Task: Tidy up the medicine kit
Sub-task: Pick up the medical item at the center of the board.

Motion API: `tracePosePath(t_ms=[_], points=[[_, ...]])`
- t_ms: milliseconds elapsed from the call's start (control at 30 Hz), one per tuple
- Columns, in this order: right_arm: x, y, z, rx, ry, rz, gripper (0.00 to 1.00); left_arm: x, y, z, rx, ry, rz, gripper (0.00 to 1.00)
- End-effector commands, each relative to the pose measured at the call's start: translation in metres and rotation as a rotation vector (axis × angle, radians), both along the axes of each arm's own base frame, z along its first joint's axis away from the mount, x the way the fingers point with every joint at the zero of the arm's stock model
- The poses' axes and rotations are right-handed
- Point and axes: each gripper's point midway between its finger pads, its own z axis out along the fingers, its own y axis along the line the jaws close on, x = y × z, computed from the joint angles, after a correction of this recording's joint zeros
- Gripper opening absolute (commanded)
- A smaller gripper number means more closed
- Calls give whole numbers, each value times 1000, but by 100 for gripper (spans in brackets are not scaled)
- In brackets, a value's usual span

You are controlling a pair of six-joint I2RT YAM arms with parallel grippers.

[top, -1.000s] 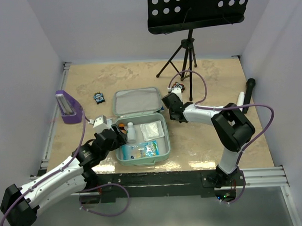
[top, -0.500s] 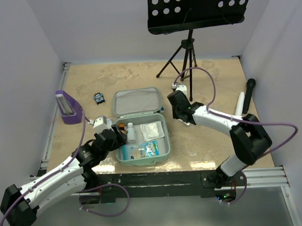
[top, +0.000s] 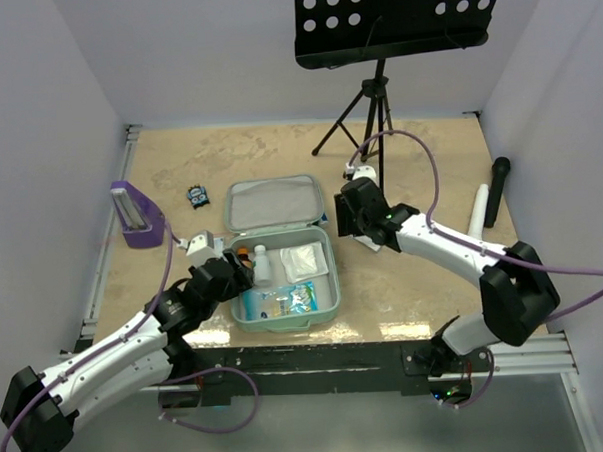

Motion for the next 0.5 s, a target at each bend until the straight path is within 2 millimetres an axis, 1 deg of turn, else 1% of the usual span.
tracePosePath(t_ms=[0,100,233,467], points=[[-1,0,-21,-38,41,13,67,7,-12,14,-46,-32,-23,68],[3,1,-40,-69,84,6,68,6,-12,13,-43,-29,-29,68],[11,-3,-57,-130,108,-30,68,5,-10,11,-40,-29,-27,68],[18,-9,-73,-200,134,-64,68,3,-10,7,-48,-25,-26,68]])
